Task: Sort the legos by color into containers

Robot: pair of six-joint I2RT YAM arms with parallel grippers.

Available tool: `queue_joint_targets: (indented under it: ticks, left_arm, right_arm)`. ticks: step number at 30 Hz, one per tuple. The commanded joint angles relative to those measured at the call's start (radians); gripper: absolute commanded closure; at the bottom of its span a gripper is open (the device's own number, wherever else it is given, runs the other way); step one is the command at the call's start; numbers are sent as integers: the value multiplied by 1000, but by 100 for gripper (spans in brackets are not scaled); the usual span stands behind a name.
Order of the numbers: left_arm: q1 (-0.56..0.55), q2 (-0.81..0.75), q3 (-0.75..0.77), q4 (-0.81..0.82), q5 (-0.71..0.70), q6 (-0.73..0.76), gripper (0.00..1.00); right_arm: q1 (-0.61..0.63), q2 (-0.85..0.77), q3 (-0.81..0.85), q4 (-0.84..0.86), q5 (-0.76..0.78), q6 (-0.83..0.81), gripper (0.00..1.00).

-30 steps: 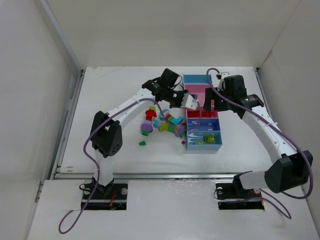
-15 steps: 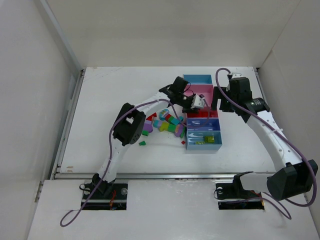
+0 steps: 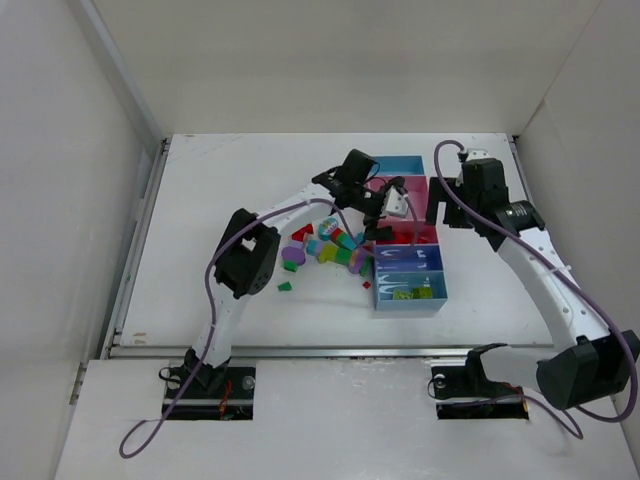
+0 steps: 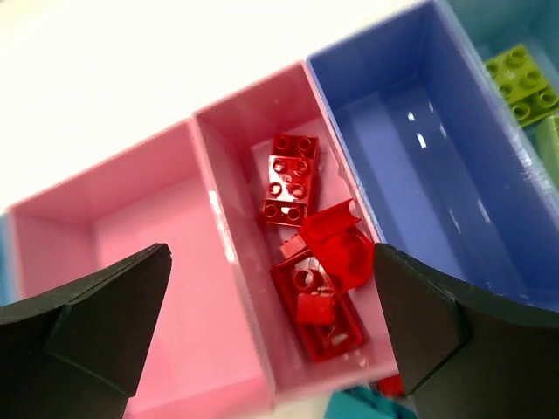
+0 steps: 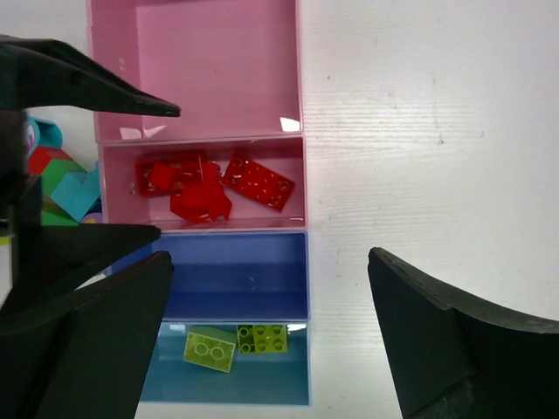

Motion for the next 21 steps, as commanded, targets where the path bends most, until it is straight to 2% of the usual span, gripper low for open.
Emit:
queue_joint_targets:
  ticks: [1, 5, 7, 11, 15, 16, 18, 21]
  left_arm:
    - [-5, -224, -52, 69, 12, -55, 0]
    - [19, -359, -143, 267, -123, -305, 0]
    - [33, -416, -158, 279, -218, -429, 0]
    - [79, -615, -298, 211, -408, -519, 0]
    - [131, -888, -529, 139, -615, -606, 0]
    - [143, -936, -638, 139, -737, -646, 0]
    - [152, -1057, -782, 165, -866, -692, 0]
    - [179, -1131, -898, 199, -943, -746, 0]
  right_arm:
    - [-8, -68, 26, 29, 27, -34, 2]
    - [7, -91, -12, 92, -22, -53, 2]
    - [51, -91, -27, 124, -22, -53, 2]
    - [65, -53, -124, 227, -95, 19, 2]
    - [19, 94, -111, 301, -232, 154, 13]
    - [19, 119, -101, 310, -247, 200, 16]
    - [19, 179, -92, 345, -258, 263, 21]
    - [10, 228, -92, 388, -209, 318, 26]
